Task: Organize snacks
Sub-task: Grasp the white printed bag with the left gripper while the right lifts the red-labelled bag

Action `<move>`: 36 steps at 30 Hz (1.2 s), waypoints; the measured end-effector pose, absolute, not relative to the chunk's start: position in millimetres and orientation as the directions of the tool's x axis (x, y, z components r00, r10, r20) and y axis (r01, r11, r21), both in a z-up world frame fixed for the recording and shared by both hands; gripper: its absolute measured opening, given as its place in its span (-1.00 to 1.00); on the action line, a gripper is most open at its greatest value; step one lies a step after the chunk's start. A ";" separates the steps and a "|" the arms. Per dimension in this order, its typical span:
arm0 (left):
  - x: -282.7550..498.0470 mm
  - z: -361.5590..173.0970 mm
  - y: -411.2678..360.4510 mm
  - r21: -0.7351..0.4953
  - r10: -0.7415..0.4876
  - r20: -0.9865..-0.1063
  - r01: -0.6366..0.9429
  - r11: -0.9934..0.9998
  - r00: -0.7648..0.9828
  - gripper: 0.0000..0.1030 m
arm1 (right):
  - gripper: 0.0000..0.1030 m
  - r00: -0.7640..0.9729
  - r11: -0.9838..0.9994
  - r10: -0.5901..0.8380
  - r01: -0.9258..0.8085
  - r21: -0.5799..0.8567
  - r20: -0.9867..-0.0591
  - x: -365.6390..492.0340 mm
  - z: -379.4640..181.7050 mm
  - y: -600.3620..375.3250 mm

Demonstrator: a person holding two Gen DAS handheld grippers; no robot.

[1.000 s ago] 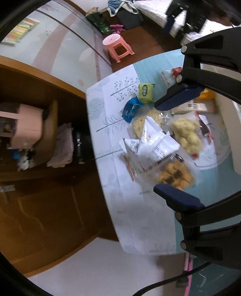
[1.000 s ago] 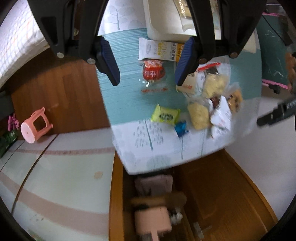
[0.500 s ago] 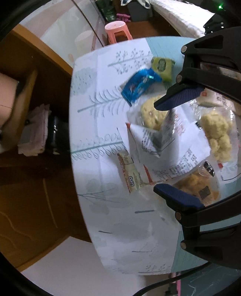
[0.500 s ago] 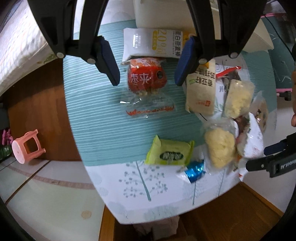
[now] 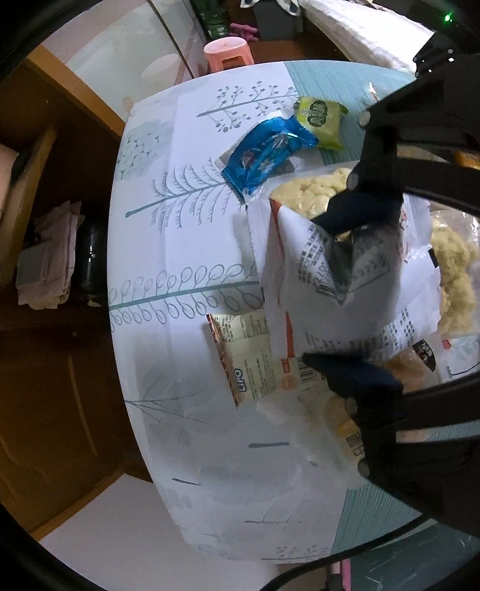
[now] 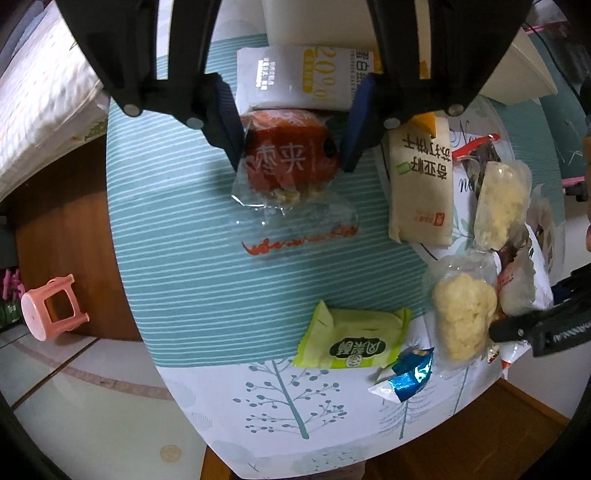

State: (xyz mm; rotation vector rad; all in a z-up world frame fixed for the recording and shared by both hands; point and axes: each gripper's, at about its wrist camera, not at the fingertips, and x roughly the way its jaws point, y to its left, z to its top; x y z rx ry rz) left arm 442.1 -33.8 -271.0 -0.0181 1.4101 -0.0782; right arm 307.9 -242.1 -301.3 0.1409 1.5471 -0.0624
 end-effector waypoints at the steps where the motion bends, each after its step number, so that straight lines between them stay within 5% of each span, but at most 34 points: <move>1: 440.1 -269.2 -34.4 -0.047 -0.055 -0.985 0.053 0.998 0.166 0.05 | -0.06 0.029 0.990 0.050 0.130 0.053 -0.998 306.6 -301.0 -242.2; 18: 381.9 -162.4 -64.1 0.009 -0.078 -0.915 0.213 0.977 0.397 -0.03 | -0.12 0.298 0.970 0.119 0.167 0.175 -0.947 274.4 -225.0 -251.9; 28: 278.2 -53.3 -52.5 -0.029 -0.166 -0.835 0.260 0.965 0.524 -0.03 | -0.12 0.472 0.953 0.221 0.083 0.292 -0.854 227.1 -135.0 -242.2; 36: 194.3 -18.9 -40.1 -0.033 -0.167 -0.818 0.246 0.969 0.550 -0.02 | -0.11 0.532 0.942 0.299 -0.034 0.332 -0.792 172.3 -84.9 -234.1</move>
